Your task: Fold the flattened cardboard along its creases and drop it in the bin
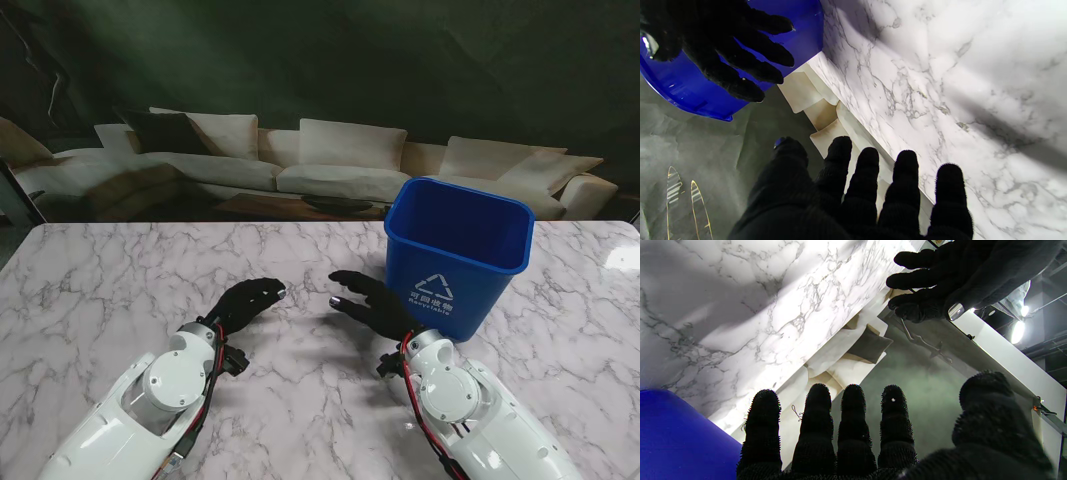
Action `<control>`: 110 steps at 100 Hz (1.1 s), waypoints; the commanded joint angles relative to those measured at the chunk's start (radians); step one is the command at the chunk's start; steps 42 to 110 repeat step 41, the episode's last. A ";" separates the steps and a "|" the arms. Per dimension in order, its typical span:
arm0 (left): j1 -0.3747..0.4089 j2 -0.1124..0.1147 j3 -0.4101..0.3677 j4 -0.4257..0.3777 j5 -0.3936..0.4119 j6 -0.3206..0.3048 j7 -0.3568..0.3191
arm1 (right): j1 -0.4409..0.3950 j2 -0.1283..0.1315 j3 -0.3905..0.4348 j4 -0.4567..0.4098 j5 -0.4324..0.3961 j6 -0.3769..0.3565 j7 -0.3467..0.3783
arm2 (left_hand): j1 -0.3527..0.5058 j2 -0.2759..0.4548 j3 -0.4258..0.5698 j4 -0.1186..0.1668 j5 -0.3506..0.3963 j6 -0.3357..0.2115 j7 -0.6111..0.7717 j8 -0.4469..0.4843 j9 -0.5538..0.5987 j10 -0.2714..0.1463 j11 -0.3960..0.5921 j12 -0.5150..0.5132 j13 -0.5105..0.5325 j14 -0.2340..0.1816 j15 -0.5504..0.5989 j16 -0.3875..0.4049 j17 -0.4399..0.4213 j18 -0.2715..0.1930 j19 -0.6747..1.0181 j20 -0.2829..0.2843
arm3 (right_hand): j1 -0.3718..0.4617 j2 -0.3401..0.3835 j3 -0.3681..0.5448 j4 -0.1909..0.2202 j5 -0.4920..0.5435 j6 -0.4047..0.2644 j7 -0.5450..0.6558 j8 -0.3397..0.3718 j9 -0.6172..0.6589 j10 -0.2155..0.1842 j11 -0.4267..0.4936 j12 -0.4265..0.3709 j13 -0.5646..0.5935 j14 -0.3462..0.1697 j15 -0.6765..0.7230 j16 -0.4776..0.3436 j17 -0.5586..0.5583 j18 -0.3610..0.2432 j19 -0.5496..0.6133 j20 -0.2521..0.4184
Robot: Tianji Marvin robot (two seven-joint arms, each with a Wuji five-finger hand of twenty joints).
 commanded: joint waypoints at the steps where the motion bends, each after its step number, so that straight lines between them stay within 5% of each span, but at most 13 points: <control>1: -0.007 0.001 0.001 0.005 0.006 -0.015 -0.016 | -0.004 0.001 0.003 -0.004 -0.001 -0.002 -0.001 | 0.000 0.044 -0.003 0.012 0.008 -0.012 -0.003 -0.005 -0.023 -0.022 0.006 -0.009 0.003 -0.020 -0.019 -0.006 -0.012 -0.014 -0.024 0.009 | 0.011 0.031 -0.024 0.018 -0.022 -0.012 0.001 0.012 -0.009 -0.028 0.011 0.002 -0.002 -0.020 -0.004 0.002 -0.006 0.001 -0.011 -0.003; 110: -0.025 -0.001 0.003 0.030 -0.001 -0.036 -0.015 | 0.019 -0.004 -0.010 0.021 0.010 -0.003 -0.004 | -0.001 0.047 -0.003 0.013 0.008 -0.010 -0.005 -0.006 -0.023 -0.018 0.005 -0.008 -0.004 -0.017 -0.019 -0.006 -0.014 -0.016 -0.028 0.009 | 0.021 0.033 -0.033 0.020 -0.023 -0.012 0.004 0.010 -0.007 -0.032 0.012 0.003 0.003 -0.023 -0.003 0.003 -0.003 0.000 -0.012 -0.001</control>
